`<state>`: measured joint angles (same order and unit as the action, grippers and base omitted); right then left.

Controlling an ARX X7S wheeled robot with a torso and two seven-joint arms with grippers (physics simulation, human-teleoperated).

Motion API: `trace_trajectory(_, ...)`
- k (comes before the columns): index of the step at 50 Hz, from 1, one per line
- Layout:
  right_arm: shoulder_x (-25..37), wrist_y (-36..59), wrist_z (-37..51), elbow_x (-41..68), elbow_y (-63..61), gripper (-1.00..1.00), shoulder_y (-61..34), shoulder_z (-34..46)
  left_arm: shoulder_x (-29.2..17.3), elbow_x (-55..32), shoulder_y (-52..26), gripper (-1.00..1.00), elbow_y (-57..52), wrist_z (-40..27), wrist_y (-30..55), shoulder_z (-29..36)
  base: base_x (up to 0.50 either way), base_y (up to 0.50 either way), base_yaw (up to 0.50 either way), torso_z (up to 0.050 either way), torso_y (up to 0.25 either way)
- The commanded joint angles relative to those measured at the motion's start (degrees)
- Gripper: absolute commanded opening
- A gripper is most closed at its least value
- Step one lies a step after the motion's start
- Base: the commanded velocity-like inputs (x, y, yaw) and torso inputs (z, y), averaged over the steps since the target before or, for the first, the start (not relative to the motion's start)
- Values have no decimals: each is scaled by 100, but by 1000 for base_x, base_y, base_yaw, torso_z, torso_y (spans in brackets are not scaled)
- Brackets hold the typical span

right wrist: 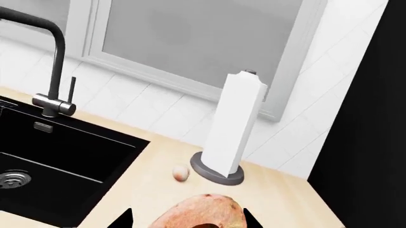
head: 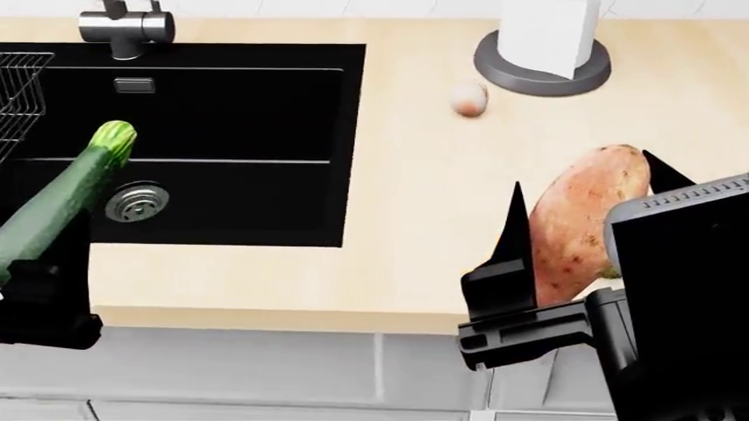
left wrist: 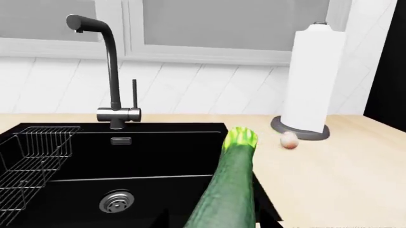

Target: There is a mixed pile of frozen fruits and vegetables on the counter. Locate all the frozen vegetables and place the items in a bowl on the counter. Take all the frozen fruits and defrost them in a running sink.

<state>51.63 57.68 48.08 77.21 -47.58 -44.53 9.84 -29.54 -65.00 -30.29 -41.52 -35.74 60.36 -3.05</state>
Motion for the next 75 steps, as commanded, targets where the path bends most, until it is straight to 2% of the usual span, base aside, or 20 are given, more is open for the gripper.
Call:
trace_trajectory(1,-1,-3,-36,-91,-32,-100,13,-25,-13,4,-4,-100,9,-44,-60,-22,0,500,0,0,0)
trace_trajectory(10,24,-80,-44,-118,-16,-100,102,-72,-60,20,110,-100,-59,-8,-126,-40,0,500,0,0,0)
trace_trajectory(17,-13,-107,-67,-159,-14,-100,148,-31,-249,-280,300,-100,-170,-21,-140,-351,0,500,0,0,0)
trace_trajectory(28,6,-134,-41,-162,-19,-100,193,-33,-1,191,141,-100,69,28,-255,79,0,500,0,0,0)
trace_trajectory(40,-43,-218,-109,-284,-17,-100,333,18,-25,254,241,-100,76,68,-347,91,0,500,0,1,1)
trace_trajectory(41,-60,-222,-119,-292,-12,-100,340,34,-145,79,357,-100,-18,72,-335,-88,0,500,0,0,0)
trace_trajectory(45,-99,-249,-160,-365,12,-100,363,70,-20,266,235,-100,105,74,-359,124,0,500,0,0,0)
trace_trajectory(75,-127,-302,-152,-380,17,-100,294,113,-134,130,277,-100,45,6,-396,48,0,500,0,0,1)
